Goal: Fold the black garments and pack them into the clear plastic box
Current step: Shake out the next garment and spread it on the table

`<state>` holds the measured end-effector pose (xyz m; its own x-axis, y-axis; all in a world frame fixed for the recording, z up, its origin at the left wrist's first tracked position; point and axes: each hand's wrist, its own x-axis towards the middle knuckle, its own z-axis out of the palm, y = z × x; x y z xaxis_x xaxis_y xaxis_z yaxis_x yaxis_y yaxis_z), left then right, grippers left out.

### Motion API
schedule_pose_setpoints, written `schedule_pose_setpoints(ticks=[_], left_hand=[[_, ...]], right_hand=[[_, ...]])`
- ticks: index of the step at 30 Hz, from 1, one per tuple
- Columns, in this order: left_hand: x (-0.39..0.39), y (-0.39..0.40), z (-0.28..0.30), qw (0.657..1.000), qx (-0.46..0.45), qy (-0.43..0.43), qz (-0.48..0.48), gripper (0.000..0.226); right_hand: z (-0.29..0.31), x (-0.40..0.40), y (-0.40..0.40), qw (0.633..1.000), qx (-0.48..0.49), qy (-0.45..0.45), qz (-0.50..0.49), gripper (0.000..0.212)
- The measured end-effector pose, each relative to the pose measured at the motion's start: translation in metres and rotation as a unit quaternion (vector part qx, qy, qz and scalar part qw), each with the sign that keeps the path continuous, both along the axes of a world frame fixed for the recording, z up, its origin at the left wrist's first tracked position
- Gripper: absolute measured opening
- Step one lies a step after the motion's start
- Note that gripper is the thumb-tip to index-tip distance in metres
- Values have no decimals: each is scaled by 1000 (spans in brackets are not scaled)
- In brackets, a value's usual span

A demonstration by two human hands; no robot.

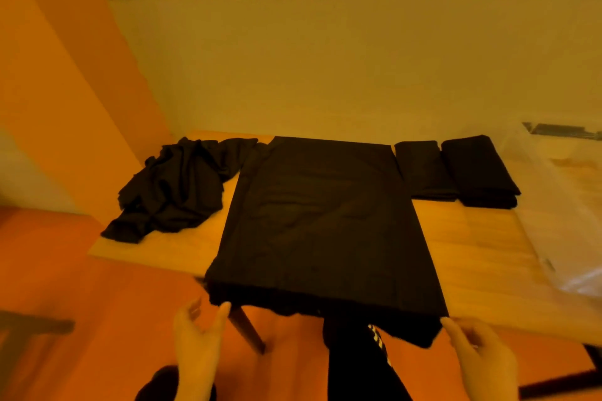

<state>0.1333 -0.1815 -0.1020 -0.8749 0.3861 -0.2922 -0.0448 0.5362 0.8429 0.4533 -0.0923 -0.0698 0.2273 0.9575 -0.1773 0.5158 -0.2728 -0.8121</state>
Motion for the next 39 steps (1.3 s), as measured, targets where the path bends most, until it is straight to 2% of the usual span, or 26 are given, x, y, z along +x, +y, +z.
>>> schedule_pose_setpoints(ticks=[2,5,8,10,11,14,17,19,21,23,24,26,28,31,33,35,37,39], left_hand=[[0,-4,-10,997,-11,-38,-69,62],[-3,0,-7,990,65,-41,-120,59],[-8,1,5,988,88,-31,-126,37],[-11,-5,7,985,82,-28,-151,9],[-13,-8,6,984,87,-25,-154,5],[-19,-18,11,984,119,-26,-132,15],[-21,-27,14,980,125,-2,-154,12],[-20,-32,17,980,121,20,-158,14],[-19,-35,24,977,126,41,-164,11],[-18,-38,32,974,126,69,-173,2],[-19,-40,36,973,128,74,-175,6],[-20,-45,46,971,145,48,-183,10],[-18,-51,56,966,185,-13,-182,17],[-17,-61,69,952,222,-69,-199,21],[-22,-67,75,946,168,-31,-276,21],[-30,-70,81,925,87,20,-369,27],[-38,-69,89,905,25,88,-415,30],[-44,-66,96,897,-4,175,-405,22]], right_hand=[[-6,1,-5,998,-63,-5,3,18],[-14,-2,-8,995,-93,22,41,41],[-21,-11,-18,986,-103,119,61,50],[-18,-15,-23,971,-130,196,43,46],[-16,-15,-23,966,-138,215,32,43],[-8,-9,-26,963,-116,243,8,38],[-6,3,-31,959,-92,268,-22,29],[-2,11,-34,959,-82,265,-50,26],[3,18,-35,962,-47,259,-75,34],[12,22,-36,973,13,224,-53,39],[16,24,-37,979,41,196,-27,39],[23,28,-37,984,68,163,20,28],[28,31,-37,983,60,169,50,20],[35,39,-37,977,20,170,124,24],[42,44,-37,973,5,152,172,38],[51,46,-38,972,4,114,203,43],[59,45,-36,976,23,58,206,36],[67,43,-33,981,38,20,190,22]])
